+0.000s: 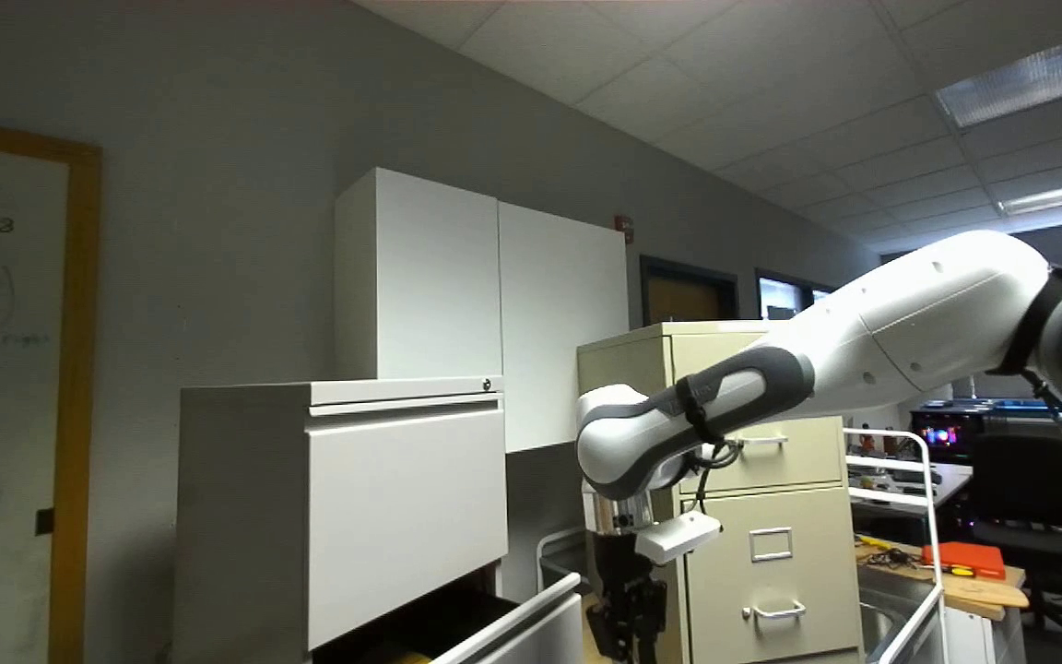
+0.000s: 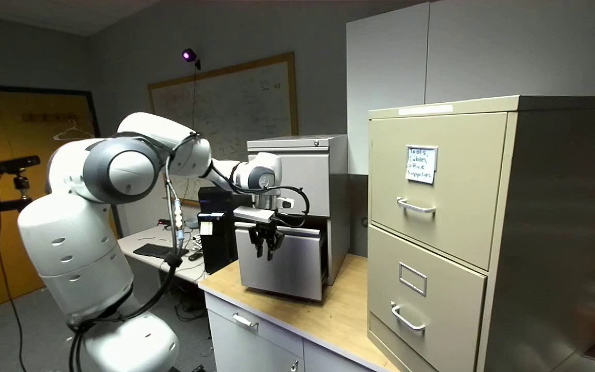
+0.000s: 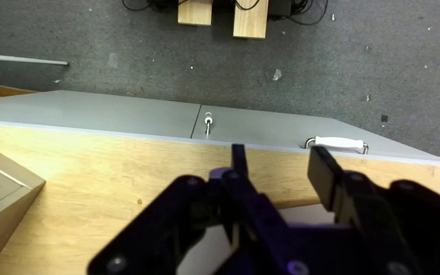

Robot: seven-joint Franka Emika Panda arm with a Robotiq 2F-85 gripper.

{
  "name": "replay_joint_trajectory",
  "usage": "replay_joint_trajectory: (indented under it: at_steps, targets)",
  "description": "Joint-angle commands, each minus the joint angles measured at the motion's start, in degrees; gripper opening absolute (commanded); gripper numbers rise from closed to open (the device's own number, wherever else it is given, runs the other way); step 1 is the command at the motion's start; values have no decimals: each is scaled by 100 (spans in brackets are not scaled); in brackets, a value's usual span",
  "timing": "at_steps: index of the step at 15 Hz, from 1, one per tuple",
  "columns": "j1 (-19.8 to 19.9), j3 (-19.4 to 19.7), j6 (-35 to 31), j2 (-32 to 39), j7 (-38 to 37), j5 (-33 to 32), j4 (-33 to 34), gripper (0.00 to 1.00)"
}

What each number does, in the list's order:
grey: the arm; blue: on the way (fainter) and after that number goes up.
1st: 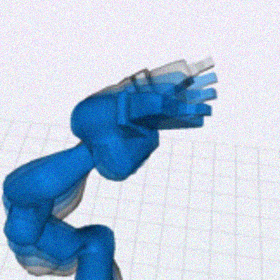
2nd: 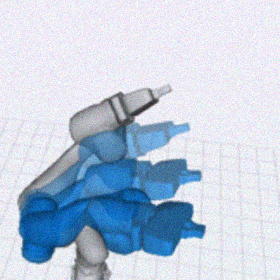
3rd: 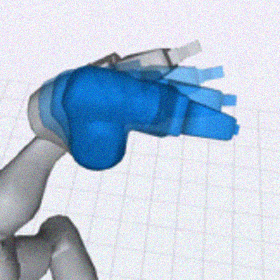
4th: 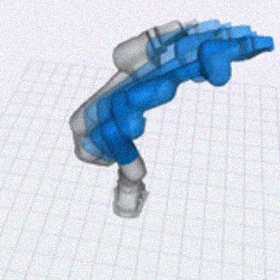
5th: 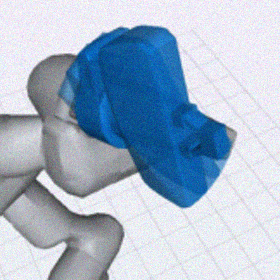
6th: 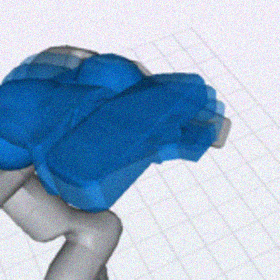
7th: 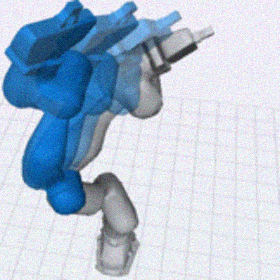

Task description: Close the bottom drawer of the left cabinet

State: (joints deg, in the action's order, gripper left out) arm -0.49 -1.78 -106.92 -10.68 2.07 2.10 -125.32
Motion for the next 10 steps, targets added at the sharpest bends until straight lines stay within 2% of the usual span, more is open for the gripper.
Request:
replay_joint_trajectory:
  at_steps: [1, 3, 10]
  targets:
    - [-36, 65, 29, 463, -120, 365, 590, 15]
    - [-47, 57, -55, 694, -126, 572, 846, 1]
    - [-117, -32, -546, 1747, -138, 1112, 1540, 0]
